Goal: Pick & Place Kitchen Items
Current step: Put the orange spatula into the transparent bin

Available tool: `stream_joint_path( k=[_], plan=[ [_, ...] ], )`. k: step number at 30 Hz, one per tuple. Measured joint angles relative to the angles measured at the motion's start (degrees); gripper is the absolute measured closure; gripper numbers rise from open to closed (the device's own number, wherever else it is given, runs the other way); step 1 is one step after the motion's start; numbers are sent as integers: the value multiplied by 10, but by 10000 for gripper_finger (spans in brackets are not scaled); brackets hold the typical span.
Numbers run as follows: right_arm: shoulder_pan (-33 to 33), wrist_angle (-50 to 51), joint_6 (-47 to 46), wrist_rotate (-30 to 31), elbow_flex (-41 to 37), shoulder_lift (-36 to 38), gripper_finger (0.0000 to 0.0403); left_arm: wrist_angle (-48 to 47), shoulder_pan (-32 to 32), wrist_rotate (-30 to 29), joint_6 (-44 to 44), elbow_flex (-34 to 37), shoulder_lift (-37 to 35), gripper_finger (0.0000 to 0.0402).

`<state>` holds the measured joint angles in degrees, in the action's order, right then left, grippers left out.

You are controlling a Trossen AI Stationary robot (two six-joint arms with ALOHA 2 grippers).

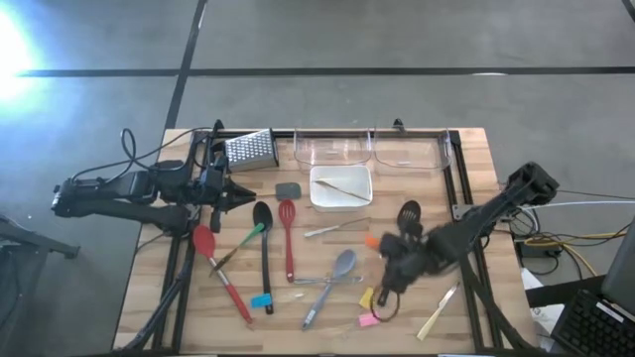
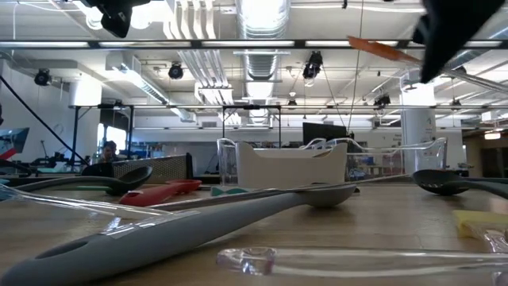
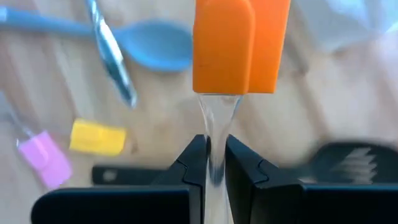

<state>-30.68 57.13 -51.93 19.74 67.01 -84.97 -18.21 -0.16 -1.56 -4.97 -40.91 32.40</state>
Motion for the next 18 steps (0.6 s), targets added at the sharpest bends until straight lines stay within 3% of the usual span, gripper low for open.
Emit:
stream_joint_path(
  k=[7,14,18],
  plan=[
    [124,-1,160,0,13,52,378,2,0,0,0,0,0,349],
    [290,-34,323,-7,43,62,378,8,0,0,3,0,0,349],
    [390,-91,418,-78,80,29,378,8,0,0,3,0,0,349]
  ],
)
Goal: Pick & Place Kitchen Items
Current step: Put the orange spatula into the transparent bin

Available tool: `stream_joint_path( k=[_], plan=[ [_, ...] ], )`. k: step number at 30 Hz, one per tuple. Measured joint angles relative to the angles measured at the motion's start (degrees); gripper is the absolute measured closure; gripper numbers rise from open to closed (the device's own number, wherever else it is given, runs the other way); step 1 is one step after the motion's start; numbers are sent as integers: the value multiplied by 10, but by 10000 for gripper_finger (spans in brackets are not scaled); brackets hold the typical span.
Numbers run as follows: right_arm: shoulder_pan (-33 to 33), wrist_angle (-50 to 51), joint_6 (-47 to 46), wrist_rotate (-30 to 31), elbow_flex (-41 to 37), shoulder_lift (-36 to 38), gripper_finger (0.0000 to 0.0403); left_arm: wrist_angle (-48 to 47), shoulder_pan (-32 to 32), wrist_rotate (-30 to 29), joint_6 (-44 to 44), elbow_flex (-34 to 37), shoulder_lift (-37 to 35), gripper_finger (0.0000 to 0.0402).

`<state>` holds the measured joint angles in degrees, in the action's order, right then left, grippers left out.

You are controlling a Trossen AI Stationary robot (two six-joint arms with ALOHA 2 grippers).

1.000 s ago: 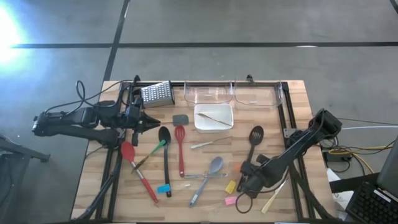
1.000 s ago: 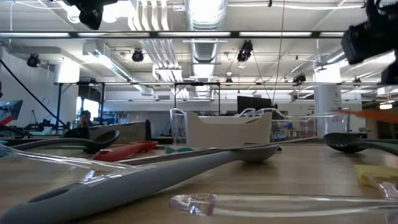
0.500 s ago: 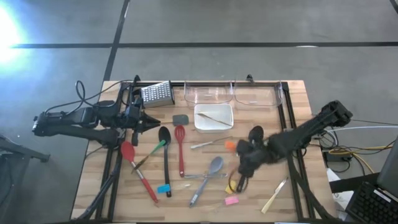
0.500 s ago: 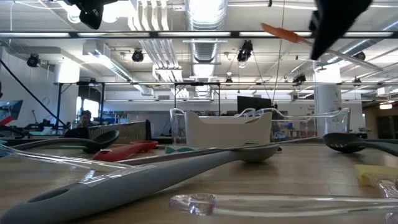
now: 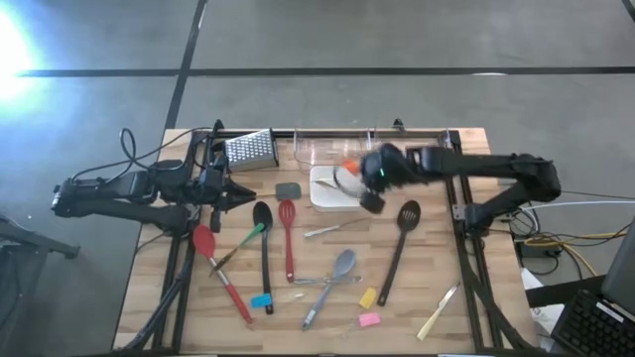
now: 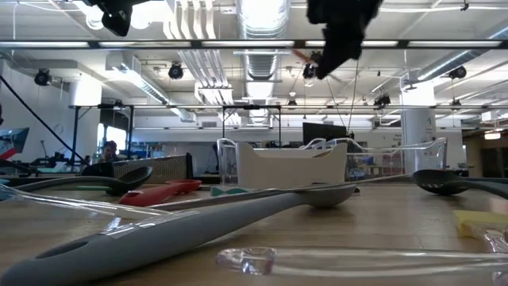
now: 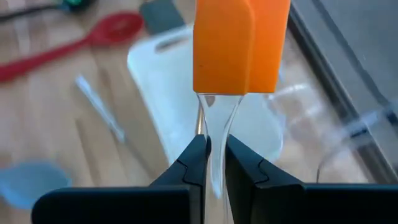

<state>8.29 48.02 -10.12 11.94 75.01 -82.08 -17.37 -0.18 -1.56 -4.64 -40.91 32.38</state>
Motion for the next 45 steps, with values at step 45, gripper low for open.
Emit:
stream_joint_path(
  k=[45],
  plan=[
    [272,230,254,-170,596,-619,378,1,1,0,35,0,-7,348]
  ],
)
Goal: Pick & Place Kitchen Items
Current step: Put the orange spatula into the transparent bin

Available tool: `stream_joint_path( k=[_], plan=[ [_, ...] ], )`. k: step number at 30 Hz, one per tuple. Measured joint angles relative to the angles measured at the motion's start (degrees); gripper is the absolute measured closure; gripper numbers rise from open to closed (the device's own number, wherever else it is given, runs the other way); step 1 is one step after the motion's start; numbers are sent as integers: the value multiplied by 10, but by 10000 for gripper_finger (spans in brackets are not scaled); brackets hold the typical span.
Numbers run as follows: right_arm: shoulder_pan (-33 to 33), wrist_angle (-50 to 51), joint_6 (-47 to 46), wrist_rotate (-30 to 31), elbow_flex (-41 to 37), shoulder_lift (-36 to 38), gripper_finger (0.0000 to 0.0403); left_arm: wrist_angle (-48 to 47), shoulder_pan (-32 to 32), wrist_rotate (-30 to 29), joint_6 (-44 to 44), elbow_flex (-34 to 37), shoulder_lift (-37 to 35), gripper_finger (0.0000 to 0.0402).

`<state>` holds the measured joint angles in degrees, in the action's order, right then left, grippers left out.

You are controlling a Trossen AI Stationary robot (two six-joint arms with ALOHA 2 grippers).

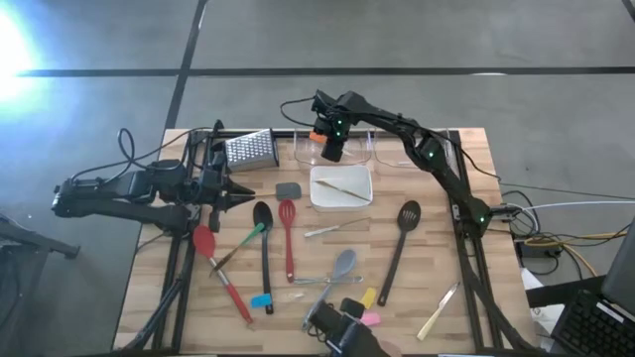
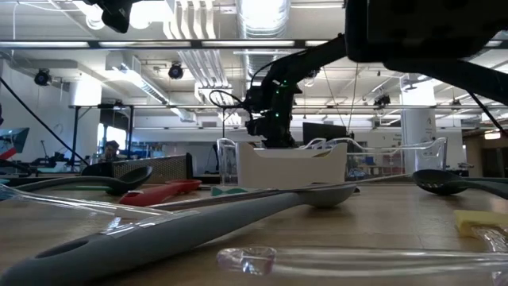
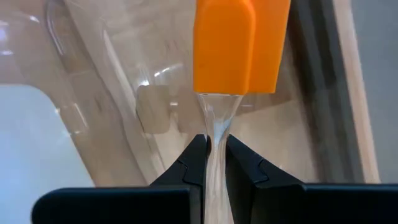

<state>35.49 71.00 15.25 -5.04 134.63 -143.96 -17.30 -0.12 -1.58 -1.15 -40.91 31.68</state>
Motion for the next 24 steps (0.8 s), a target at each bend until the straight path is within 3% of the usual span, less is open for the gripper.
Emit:
stream_joint_path(
  k=[13,24],
  plan=[
    [0,-9,0,-1,0,-16,378,2,0,0,0,0,0,348],
    [0,-11,-11,-13,0,-16,350,2,0,0,1,0,0,349]
  ],
)
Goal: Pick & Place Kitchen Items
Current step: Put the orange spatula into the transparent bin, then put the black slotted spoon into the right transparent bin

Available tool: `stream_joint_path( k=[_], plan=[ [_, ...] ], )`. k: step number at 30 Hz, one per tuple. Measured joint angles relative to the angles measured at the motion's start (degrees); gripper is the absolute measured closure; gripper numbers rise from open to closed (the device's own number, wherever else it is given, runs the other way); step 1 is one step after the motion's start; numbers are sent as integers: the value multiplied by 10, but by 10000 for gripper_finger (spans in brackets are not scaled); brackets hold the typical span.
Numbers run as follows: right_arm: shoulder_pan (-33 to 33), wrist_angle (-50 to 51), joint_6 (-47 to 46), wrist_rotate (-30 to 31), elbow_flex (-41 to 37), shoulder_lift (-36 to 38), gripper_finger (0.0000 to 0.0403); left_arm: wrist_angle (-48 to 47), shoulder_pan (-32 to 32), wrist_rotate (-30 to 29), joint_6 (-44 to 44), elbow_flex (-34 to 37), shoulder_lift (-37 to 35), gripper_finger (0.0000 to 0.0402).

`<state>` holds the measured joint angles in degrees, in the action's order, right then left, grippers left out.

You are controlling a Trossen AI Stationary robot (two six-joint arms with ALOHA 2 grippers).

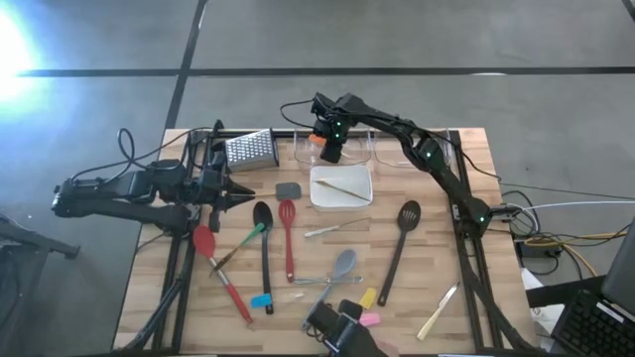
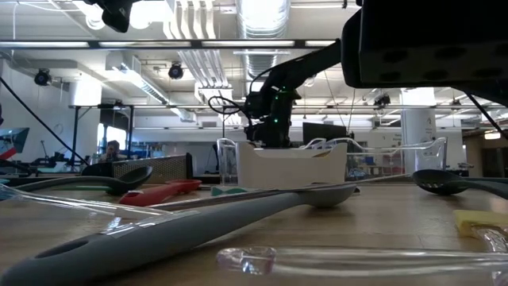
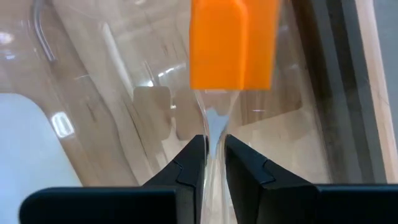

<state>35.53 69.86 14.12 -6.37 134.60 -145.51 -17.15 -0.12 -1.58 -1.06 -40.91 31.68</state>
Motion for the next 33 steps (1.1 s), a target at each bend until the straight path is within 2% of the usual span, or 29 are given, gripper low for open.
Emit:
stream_joint_path(
  k=[11,17,24,33],
  plan=[
    [0,7,-7,-1,0,8,298,0,0,0,0,0,0,349],
    [-3,39,-16,-2,0,63,279,0,0,0,2,0,0,348],
    [-37,80,-24,-3,0,157,289,1,0,-22,8,0,0,348],
    [-121,170,-65,-2,0,283,312,12,0,-30,7,0,0,348]
  ],
)
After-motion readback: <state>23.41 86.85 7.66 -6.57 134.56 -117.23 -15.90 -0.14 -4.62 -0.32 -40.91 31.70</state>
